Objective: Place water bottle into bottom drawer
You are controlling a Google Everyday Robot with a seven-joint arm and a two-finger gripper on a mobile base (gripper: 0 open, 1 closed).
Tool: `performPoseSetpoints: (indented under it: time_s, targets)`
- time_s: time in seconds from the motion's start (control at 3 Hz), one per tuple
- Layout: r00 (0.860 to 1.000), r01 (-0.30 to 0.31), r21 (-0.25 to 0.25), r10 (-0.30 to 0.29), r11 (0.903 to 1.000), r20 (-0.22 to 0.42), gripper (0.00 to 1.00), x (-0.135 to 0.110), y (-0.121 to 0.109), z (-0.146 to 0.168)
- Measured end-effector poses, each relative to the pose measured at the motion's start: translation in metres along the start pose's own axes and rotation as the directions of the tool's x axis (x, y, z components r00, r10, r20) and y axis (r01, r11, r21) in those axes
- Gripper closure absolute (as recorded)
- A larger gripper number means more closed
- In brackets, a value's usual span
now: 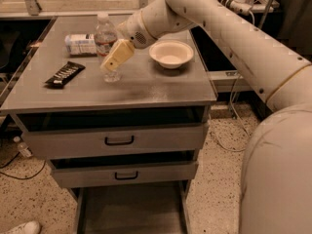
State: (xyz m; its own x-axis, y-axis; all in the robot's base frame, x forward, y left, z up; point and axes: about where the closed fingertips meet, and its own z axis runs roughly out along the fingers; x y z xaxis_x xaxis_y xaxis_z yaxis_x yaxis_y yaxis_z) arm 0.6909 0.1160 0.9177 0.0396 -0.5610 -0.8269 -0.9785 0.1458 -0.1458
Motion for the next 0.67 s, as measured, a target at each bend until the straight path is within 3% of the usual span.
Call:
performPoseSetpoints:
  time_s: [0.67]
  targets:
    - [1.0, 0.011, -0.044, -0.011, 0.999, 0.006, 0.0, -0.0074, 0.008, 0.0077]
